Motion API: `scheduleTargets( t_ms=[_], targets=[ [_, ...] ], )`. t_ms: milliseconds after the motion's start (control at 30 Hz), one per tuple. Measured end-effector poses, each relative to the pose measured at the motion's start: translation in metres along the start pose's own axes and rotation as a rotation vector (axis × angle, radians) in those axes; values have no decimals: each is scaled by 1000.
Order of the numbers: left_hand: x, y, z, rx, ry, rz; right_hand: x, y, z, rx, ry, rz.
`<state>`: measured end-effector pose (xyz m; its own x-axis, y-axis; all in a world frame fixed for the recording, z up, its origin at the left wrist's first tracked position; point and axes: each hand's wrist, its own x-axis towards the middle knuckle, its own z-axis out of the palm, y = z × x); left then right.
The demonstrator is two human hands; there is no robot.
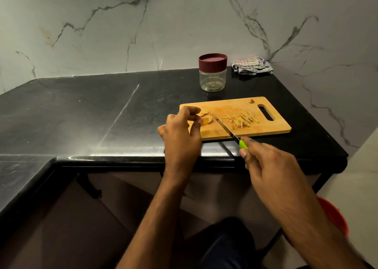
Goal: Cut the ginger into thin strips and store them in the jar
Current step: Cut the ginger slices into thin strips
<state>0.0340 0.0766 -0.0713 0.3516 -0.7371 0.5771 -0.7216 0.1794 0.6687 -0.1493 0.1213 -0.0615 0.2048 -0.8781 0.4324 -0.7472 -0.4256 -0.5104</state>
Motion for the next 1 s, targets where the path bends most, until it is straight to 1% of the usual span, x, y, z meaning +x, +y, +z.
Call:
scheduleTargets(
  t_ms=[67, 133, 300, 367, 433, 500, 600, 733, 867, 1000],
  targets=[
    [0, 1, -1, -10, -101, 54, -1, 0, -1, -7, 4, 4],
    [1, 2, -2, -18, -184, 72, -2, 1, -3, -11, 2, 20],
    [4, 2, -6, -35, -305, 52, -5, 1, -7, -12, 2, 55],
    [4, 1, -6, -56, -303, 35, -6, 0, -7, -16, -7, 52],
    [4, 1, -5, -46, -264, 35, -6, 0, -7, -17, -18, 61],
    [4, 3, -3, 28, -238, 33, -6, 1, -7, -16, -26, 65],
    [5, 4, -1, 127, -260, -2, -4, 0, -6, 2, -39, 66],
    [7, 3, -1, 100, -239, -38, -4, -1, -7, 22, -46, 58],
    [10, 5, 2, 160, -262, -53, -4, 0, -7, 22, -45, 63],
    [8, 3, 2, 141, -229, -28, -4, -1, -5, 14, -43, 59]
  ],
)
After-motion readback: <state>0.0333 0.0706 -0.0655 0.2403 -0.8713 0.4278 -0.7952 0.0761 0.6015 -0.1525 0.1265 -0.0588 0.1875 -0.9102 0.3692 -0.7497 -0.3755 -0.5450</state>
